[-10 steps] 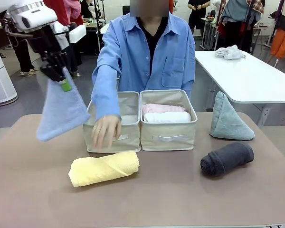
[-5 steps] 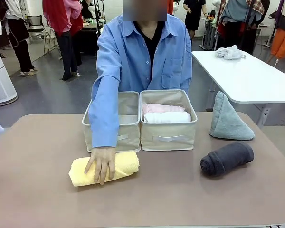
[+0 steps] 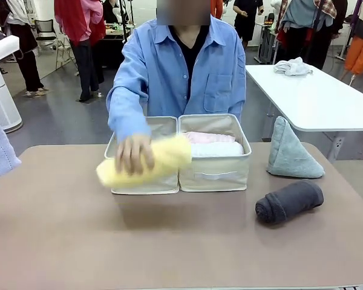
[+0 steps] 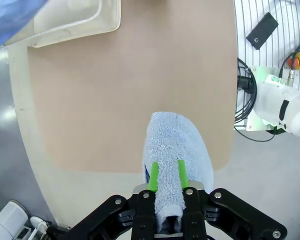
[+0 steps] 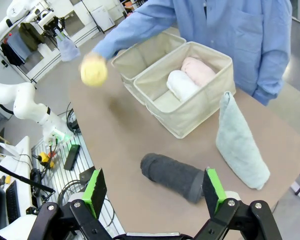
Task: Sort the towels based on their folding style.
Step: Pick up one triangle-folded towel and place it in the left Fabric basket.
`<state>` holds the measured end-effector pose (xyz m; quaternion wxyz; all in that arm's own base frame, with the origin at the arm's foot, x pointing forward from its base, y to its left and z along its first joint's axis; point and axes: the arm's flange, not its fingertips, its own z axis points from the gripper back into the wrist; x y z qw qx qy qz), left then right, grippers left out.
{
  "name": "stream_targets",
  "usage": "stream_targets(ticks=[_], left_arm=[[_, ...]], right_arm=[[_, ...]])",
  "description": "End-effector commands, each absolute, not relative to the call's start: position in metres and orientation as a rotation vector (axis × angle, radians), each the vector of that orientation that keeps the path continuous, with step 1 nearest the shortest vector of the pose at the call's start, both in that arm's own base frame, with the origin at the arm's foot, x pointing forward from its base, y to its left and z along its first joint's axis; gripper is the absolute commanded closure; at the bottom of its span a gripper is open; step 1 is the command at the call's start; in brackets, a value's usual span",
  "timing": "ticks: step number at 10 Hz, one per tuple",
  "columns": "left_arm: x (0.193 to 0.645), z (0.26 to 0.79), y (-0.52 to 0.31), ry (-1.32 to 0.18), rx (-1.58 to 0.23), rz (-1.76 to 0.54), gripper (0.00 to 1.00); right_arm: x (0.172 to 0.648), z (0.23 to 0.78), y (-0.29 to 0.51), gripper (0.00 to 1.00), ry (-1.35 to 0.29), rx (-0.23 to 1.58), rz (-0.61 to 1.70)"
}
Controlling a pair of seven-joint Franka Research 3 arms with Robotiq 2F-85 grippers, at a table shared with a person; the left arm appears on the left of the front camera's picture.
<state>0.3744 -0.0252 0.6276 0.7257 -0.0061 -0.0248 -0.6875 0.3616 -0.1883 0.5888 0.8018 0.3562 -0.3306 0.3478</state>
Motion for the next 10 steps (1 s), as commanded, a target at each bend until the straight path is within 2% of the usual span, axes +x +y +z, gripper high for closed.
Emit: stream_targets(ticks=[1,3,5,7,10], left_arm=[[0.376,0.63,-0.029,-0.081,-0.014,-1.506,0.85],[0.384,0.632,-0.04,-0.107,-0.016,-1.523,0.85],[0.399,0.65,-0.074,-0.21,0.044,-1.547,0.85],[0.445,0.668,-0.143,-0.242,0.09,-1.653,0.85],[0.508,0.664,-0.232,-0.249,0.082,-1.85,0.85]], right_arm=[[0.361,0.589,-0.188,0.0,-0.724,0.773,0.75],[0.361,0.589,-0.188,0.0,-0.724,0.773,0.75],[0.361,0.589,-0.188,0.0,-0.724,0.773,0.75],[0.361,0.589,-0.188,0.0,-0.724,0.773,0.75],[0.361,0.589,-0.188,0.0,-0.724,0.773,0.75]])
